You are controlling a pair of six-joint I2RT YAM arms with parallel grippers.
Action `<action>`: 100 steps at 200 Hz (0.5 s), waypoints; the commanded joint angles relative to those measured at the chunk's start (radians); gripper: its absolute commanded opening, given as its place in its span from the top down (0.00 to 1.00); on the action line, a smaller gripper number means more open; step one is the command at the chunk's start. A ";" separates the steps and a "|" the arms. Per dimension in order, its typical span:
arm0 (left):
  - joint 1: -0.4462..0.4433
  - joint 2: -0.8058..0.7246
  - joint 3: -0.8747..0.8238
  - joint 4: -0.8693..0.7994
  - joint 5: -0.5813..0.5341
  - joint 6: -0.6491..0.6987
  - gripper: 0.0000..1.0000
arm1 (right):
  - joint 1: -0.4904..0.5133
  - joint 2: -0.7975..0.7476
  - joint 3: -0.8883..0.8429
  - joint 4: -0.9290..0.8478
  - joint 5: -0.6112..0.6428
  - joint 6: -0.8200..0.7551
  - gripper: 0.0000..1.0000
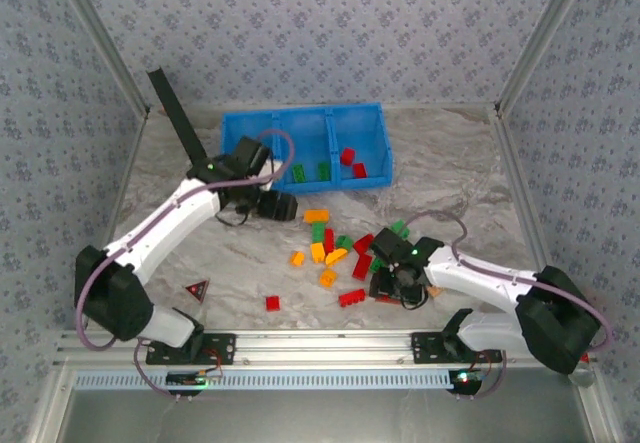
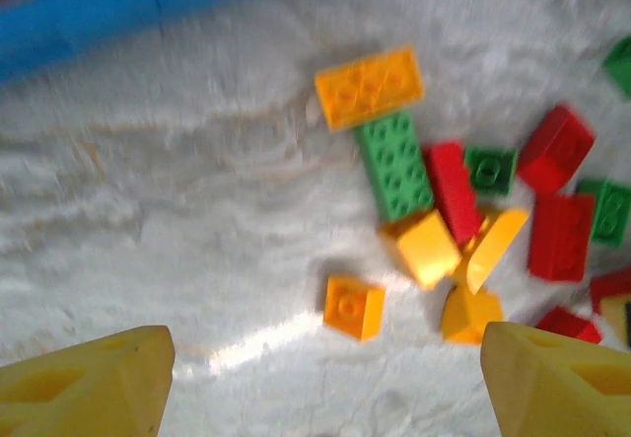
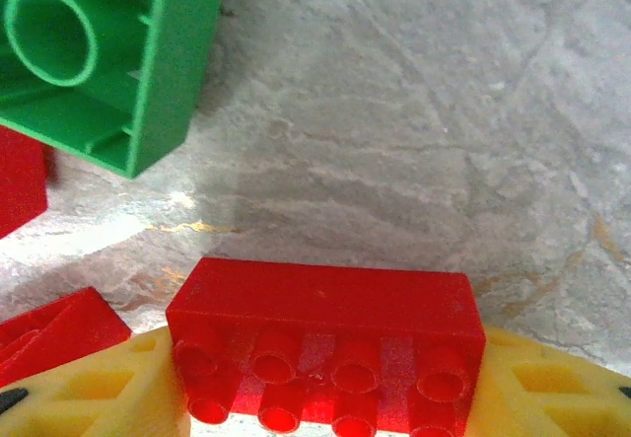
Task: Sort the legos into containers by color
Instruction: Pick up the lego from the bottom-center of the table.
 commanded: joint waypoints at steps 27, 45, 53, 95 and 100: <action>-0.093 -0.053 -0.175 0.152 -0.008 0.015 0.18 | -0.018 0.012 0.157 -0.141 0.067 -0.078 0.59; -0.124 -0.038 -0.209 0.180 -0.008 0.023 0.18 | -0.040 0.008 0.235 -0.198 0.081 -0.120 0.59; -0.138 -0.025 -0.220 0.181 -0.008 0.027 0.18 | -0.057 0.007 0.268 -0.217 0.089 -0.141 0.58; -0.202 0.044 -0.241 0.244 -0.007 0.032 0.19 | -0.188 0.067 0.465 -0.259 0.101 -0.292 0.58; -0.208 0.051 -0.242 0.248 -0.007 0.032 0.19 | -0.205 0.080 0.488 -0.261 0.103 -0.305 0.58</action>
